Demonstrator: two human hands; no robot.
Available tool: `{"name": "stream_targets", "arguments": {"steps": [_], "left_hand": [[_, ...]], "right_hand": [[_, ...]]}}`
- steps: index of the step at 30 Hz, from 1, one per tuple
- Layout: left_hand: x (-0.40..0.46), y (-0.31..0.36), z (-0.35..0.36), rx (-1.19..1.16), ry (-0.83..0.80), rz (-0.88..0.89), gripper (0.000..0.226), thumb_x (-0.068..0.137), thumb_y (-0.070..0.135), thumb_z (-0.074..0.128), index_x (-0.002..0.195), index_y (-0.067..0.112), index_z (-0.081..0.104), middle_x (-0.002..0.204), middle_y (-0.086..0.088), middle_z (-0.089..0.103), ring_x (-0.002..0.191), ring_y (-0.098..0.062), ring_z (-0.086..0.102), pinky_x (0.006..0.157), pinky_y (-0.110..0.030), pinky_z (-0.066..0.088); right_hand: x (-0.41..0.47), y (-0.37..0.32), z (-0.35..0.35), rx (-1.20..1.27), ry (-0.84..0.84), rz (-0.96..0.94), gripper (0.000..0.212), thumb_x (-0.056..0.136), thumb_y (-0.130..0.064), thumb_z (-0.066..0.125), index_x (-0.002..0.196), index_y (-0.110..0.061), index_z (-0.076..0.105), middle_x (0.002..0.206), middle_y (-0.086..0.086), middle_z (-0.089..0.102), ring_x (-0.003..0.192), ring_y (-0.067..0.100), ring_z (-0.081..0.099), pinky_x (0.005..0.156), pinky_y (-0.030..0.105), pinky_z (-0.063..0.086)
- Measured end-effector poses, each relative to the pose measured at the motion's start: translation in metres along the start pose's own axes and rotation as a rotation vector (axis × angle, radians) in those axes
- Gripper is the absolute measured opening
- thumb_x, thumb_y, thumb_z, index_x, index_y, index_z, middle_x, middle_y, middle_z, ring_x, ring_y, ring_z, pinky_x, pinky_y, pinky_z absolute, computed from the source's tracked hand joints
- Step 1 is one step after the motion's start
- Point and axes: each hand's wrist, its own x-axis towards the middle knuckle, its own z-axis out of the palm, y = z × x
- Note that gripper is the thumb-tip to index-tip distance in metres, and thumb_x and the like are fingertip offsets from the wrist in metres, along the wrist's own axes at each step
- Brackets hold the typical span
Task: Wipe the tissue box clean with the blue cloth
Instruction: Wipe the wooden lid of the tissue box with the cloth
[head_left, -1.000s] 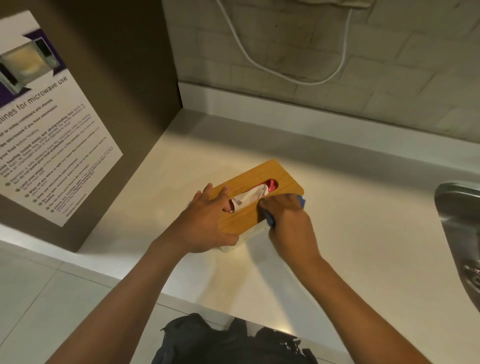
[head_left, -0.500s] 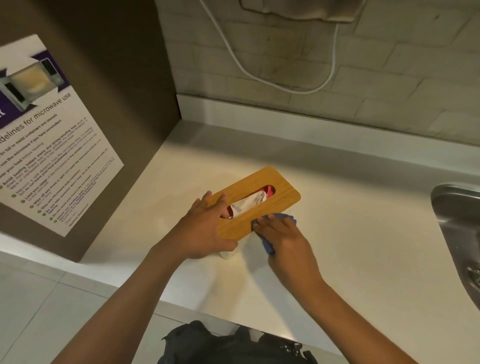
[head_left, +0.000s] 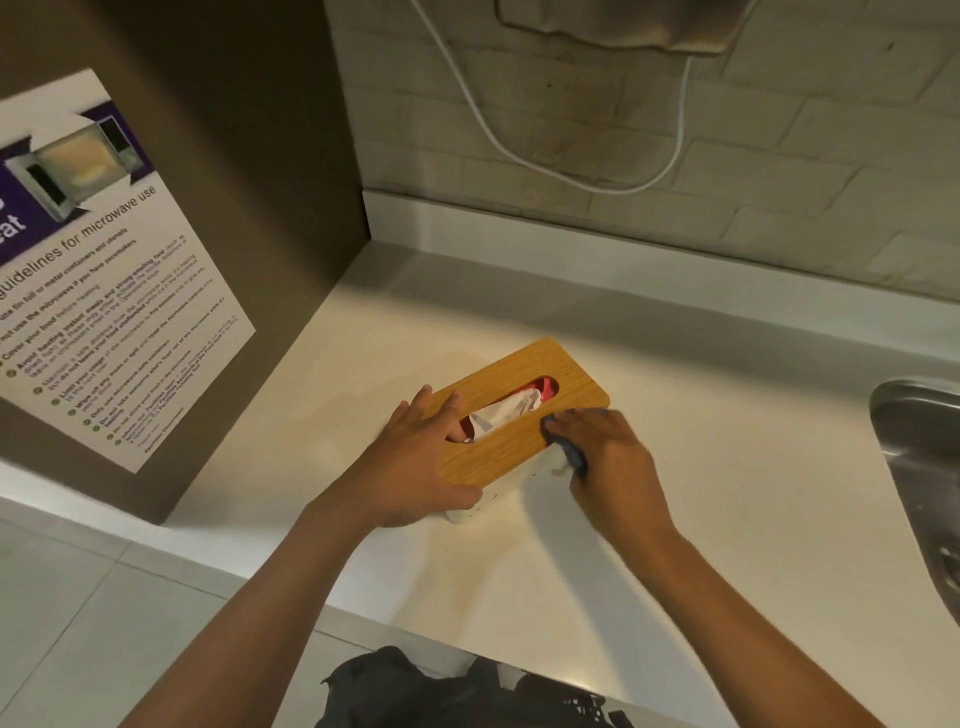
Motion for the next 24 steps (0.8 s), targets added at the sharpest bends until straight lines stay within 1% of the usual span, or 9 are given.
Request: {"name": "stream_targets", "arguments": {"steps": [2, 3, 7, 11, 14, 17, 20, 22, 24], "left_hand": [[0.000, -0.003, 0.000, -0.009, 0.000, 0.013, 0.112, 0.073, 0.066, 0.075, 0.158, 0.038, 0.008, 0.169, 0.007, -0.002, 0.156, -0.021, -0.011, 0.121, -0.048, 0.025], [0.000, -0.003, 0.000, -0.008, -0.003, 0.016, 0.112, 0.073, 0.066, 0.075, 0.158, 0.038, 0.008, 0.169, 0.007, -0.002, 0.156, -0.021, -0.011, 0.120, -0.049, 0.025], [0.000, -0.003, -0.001, -0.007, -0.016, 0.016, 0.108, 0.073, 0.067, 0.074, 0.158, 0.038, 0.013, 0.169, 0.008, -0.005, 0.156, -0.021, -0.011, 0.120, -0.049, 0.026], [-0.002, -0.002, -0.005, 0.000, -0.004, 0.075, 0.073, 0.075, 0.063, 0.075, 0.135, 0.036, 0.044, 0.168, 0.019, -0.001, 0.155, -0.015, -0.012, 0.121, -0.047, 0.023], [-0.005, -0.001, -0.005, -0.010, 0.021, 0.100, 0.058, 0.077, 0.060, 0.075, 0.122, 0.035, 0.049, 0.167, 0.022, 0.003, 0.155, -0.011, -0.011, 0.123, -0.044, 0.019], [-0.005, -0.002, -0.002, -0.016, 0.058, 0.136, 0.050, 0.077, 0.060, 0.075, 0.112, 0.036, 0.048, 0.166, 0.021, 0.010, 0.155, -0.009, -0.009, 0.125, -0.044, 0.014], [-0.007, -0.003, -0.003, -0.011, 0.069, 0.154, 0.050, 0.079, 0.059, 0.074, 0.116, 0.034, 0.051, 0.166, 0.019, 0.015, 0.155, -0.010, -0.006, 0.123, -0.043, 0.019], [-0.007, -0.002, -0.004, 0.004, 0.053, 0.155, 0.050, 0.081, 0.059, 0.072, 0.119, 0.034, 0.051, 0.166, 0.019, 0.016, 0.156, -0.012, -0.004, 0.120, -0.043, 0.026], [-0.007, 0.000, -0.006, 0.035, 0.032, 0.146, 0.051, 0.083, 0.060, 0.070, 0.122, 0.034, 0.050, 0.167, 0.018, 0.014, 0.156, -0.014, -0.004, 0.120, -0.044, 0.026]], "right_hand": [[0.023, 0.014, -0.005, -0.042, 0.002, 0.086, 0.026, 0.077, 0.010, 0.068, 0.090, -0.012, 0.074, 0.089, 0.006, 0.072, 0.085, 0.026, 0.062, 0.070, 0.032, 0.054], [0.032, 0.017, -0.005, -0.048, 0.010, 0.124, 0.028, 0.076, 0.012, 0.067, 0.090, -0.012, 0.074, 0.089, 0.007, 0.072, 0.084, 0.028, 0.062, 0.069, 0.032, 0.052], [0.025, 0.002, 0.003, -0.023, 0.029, 0.155, 0.020, 0.083, 0.002, 0.067, 0.095, -0.012, 0.074, 0.094, 0.008, 0.072, 0.089, 0.028, 0.063, 0.077, 0.030, 0.049], [0.003, -0.005, 0.003, -0.029, 0.021, 0.073, 0.026, 0.078, 0.001, 0.075, 0.100, -0.013, 0.074, 0.100, 0.005, 0.072, 0.093, 0.026, 0.065, 0.080, 0.025, 0.048], [0.027, 0.010, 0.002, -0.048, 0.028, 0.117, 0.022, 0.082, 0.001, 0.069, 0.099, -0.013, 0.075, 0.096, 0.007, 0.073, 0.089, 0.026, 0.062, 0.075, 0.029, 0.051], [0.051, 0.017, 0.004, -0.112, -0.004, 0.212, 0.019, 0.083, 0.002, 0.065, 0.091, -0.012, 0.075, 0.089, 0.008, 0.071, 0.084, 0.025, 0.059, 0.067, 0.029, 0.049], [0.048, 0.010, 0.004, -0.120, -0.002, 0.233, 0.020, 0.082, 0.003, 0.066, 0.092, -0.012, 0.075, 0.089, 0.008, 0.071, 0.084, 0.026, 0.058, 0.066, 0.031, 0.050], [0.033, 0.003, 0.004, -0.103, -0.001, 0.230, 0.024, 0.081, 0.005, 0.067, 0.095, -0.013, 0.075, 0.092, 0.007, 0.072, 0.085, 0.025, 0.059, 0.067, 0.028, 0.048], [0.020, -0.001, 0.003, -0.085, -0.011, 0.218, 0.022, 0.083, 0.001, 0.068, 0.096, -0.014, 0.074, 0.093, 0.006, 0.071, 0.083, 0.023, 0.060, 0.069, 0.023, 0.044]]}}
